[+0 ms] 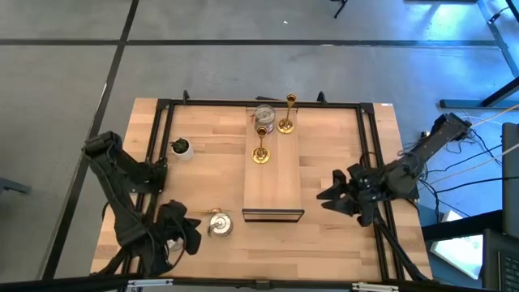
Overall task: Pick & Place candle stick holders
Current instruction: Put the right scented candle on the shelf
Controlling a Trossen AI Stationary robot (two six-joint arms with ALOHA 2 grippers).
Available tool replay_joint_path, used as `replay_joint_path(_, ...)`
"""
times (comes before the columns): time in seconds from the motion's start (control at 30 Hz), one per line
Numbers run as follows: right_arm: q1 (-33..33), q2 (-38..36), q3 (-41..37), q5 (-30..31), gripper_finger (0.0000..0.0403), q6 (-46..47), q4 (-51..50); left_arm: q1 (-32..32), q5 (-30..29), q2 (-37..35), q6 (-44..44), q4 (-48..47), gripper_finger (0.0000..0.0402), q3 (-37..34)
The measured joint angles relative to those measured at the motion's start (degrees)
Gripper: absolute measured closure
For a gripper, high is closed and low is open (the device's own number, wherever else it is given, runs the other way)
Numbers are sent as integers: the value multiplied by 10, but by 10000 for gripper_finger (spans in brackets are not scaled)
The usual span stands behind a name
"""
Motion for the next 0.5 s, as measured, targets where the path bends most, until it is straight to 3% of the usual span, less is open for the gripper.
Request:
replay_joint_path(0.17,8,47,0,34,221,2,49,-10,1,2,5,0,400,-36)
replay_joint_path(0.4,23,112,0,76,221,18,121,-12,105,2,-13,6,400,-127)
replay_joint_path(0.5,22,132,0,82,222,18,149,12,78,2,-11,19,400,-148)
